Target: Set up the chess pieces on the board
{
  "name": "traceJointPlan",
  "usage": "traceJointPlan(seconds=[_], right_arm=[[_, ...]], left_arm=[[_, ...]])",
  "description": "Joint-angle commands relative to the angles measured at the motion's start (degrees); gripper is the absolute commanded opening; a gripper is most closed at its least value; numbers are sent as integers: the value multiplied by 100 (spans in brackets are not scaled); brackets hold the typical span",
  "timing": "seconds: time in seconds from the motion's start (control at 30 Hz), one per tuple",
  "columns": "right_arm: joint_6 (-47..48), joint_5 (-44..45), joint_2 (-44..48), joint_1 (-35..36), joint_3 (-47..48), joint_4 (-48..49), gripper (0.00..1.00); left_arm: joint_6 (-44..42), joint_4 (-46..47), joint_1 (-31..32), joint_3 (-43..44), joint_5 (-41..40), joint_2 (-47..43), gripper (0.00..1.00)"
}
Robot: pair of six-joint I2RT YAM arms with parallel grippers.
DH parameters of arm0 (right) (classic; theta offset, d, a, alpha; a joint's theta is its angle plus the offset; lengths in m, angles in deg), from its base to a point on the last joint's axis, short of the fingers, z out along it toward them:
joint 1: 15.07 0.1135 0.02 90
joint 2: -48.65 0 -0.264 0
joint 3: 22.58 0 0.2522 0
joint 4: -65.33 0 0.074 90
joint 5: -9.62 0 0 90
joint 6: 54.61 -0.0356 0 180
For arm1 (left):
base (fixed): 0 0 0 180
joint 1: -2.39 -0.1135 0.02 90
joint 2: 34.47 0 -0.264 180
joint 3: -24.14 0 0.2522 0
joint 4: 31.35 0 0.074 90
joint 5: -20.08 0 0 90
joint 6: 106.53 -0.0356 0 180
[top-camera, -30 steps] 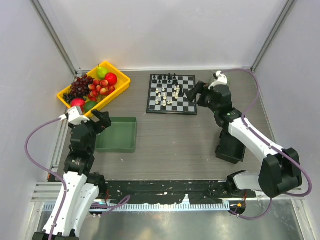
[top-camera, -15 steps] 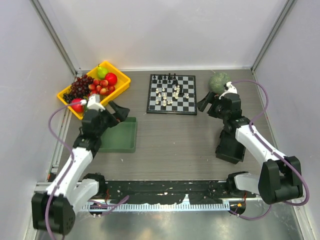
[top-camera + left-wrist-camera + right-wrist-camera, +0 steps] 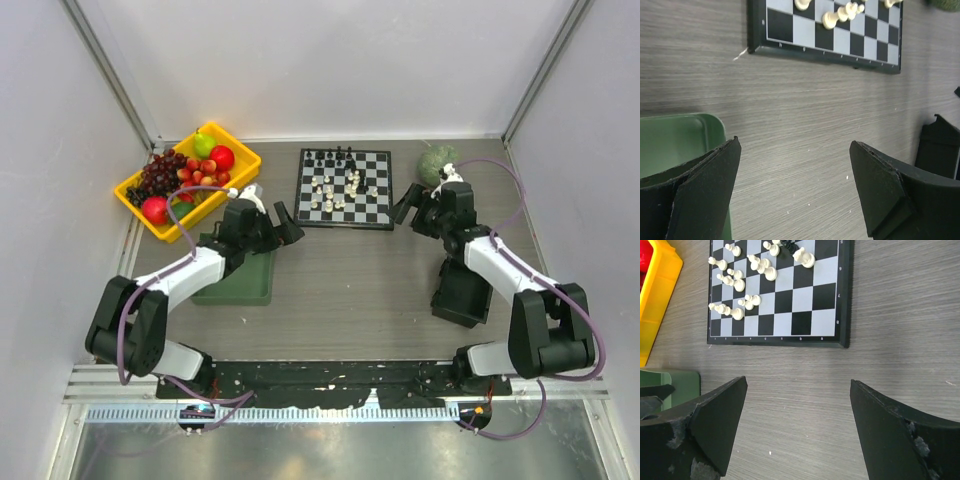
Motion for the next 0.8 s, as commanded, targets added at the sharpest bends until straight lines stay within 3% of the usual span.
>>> traceJointPlan(seconds=[0.0,0.17,0.33,0.5,0.77], right_arm=[[-100,-222,-296,-40,451,91,91],[-171,-407,-639,-31,653,127,91],[-189,-469,-701,-40,706,127,91],[-162,-354,-613,-67,645,118,91],[-153,-354,-719,-119,636,118,91]], left_arm=[[82,808,39,305,597,179,98],[-32,662,198,586,713,328,98],[65,72,224,517,-209,461,97],[-295,-824,198,823,-596,689,98],[-480,-1352,-30,736,-1299,584,100]])
